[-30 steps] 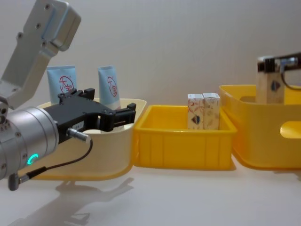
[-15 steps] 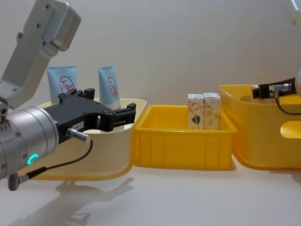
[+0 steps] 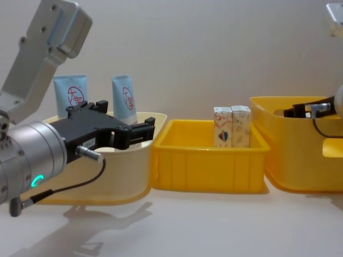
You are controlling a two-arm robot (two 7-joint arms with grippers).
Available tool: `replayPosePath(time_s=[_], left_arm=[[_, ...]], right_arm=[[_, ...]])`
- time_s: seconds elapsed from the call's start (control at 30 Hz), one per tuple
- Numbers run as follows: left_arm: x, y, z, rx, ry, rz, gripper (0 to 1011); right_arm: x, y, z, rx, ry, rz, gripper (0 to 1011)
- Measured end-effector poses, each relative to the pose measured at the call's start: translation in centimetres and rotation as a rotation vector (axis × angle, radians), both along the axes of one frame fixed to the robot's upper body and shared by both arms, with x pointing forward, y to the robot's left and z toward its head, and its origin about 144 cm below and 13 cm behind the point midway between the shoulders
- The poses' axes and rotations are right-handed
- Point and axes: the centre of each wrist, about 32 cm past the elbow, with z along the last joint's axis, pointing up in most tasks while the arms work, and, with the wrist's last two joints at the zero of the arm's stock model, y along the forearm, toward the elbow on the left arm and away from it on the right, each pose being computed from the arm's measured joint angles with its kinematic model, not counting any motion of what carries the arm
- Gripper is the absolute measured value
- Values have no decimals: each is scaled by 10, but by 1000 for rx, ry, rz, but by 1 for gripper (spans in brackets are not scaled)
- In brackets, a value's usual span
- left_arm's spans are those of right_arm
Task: Bimanual collaborative sorting of washing and personal care products
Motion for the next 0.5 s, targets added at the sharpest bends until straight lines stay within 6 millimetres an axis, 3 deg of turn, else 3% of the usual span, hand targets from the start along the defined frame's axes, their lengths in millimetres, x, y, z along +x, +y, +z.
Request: replayPosePath(time_s=[0.27, 0.5], left_arm=[[0, 0, 0, 0, 0, 0, 1003], [0, 0, 0, 0, 0, 0, 1003]], right_arm=[[0, 0, -1, 0, 7, 0, 841], [0, 0, -2, 1, 8, 1, 998]])
